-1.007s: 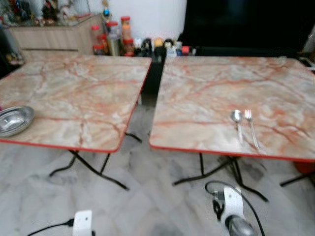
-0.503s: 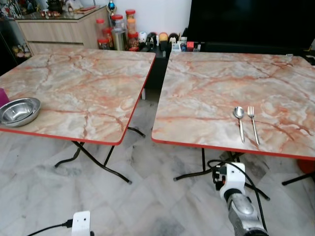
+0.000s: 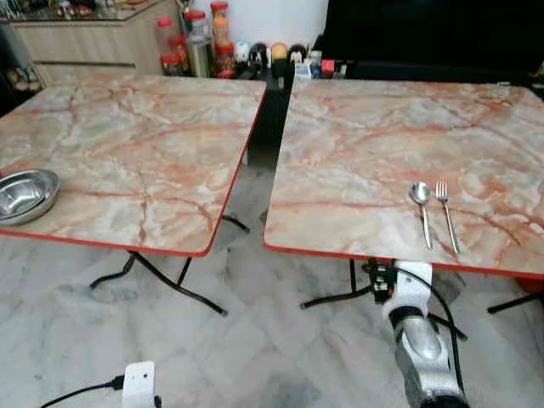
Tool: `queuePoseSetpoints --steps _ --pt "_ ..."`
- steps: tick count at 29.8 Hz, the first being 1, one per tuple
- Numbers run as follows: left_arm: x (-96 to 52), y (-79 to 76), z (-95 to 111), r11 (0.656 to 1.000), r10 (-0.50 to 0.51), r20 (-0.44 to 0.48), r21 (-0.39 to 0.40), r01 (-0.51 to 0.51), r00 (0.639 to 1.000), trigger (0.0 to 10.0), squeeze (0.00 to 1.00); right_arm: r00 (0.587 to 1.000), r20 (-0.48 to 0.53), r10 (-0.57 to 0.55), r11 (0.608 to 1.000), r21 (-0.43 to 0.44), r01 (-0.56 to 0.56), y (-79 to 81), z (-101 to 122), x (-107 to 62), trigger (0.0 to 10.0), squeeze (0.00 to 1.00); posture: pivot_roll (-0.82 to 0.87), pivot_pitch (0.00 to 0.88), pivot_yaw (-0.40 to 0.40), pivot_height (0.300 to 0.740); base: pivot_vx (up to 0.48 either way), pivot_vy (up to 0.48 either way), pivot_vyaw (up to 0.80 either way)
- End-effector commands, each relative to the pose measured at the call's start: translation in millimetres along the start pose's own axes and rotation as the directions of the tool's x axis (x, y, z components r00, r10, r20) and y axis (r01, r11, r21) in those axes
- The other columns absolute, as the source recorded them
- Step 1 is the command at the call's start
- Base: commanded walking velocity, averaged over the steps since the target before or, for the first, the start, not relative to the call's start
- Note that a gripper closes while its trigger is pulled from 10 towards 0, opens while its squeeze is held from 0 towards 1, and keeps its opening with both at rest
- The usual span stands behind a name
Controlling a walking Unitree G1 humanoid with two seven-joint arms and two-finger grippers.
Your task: Setting the table
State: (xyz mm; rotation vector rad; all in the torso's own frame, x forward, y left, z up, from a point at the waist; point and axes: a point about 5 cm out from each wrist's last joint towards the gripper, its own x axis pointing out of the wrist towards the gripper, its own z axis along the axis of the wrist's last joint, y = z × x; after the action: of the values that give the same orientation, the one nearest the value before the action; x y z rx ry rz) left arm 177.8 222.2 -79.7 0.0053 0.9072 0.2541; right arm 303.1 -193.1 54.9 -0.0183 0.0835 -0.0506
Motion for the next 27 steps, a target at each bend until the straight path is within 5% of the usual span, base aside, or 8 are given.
queuePoseSetpoints --steps 1,12,27 --pt "0.0 2.4 1 1.000 0.003 0.009 -0.006 -0.003 1.000 10.0 0.00 0.998 0.066 0.004 1.000 0.024 -0.005 4.4 23 10.7 10.0 0.00 -0.02 0.016 -0.006 0.740 0.000 0.000 0.00" --pt "-0.2 -0.8 0 1.000 0.004 0.011 0.013 -0.004 1.000 10.0 0.00 0.991 0.131 -0.002 0.999 0.043 -0.004 17.1 82 51.7 10.0 0.00 -0.02 0.021 -0.003 0.740 0.000 -0.028 0.00" --pt "-0.4 -2.2 -1 1.000 0.006 0.010 -0.002 -0.006 1.000 10.0 0.00 0.997 0.077 0.009 0.998 0.063 -0.014 33.8 73 52.6 10.0 0.00 0.00 0.022 -0.009 0.740 0.000 -0.326 0.00"
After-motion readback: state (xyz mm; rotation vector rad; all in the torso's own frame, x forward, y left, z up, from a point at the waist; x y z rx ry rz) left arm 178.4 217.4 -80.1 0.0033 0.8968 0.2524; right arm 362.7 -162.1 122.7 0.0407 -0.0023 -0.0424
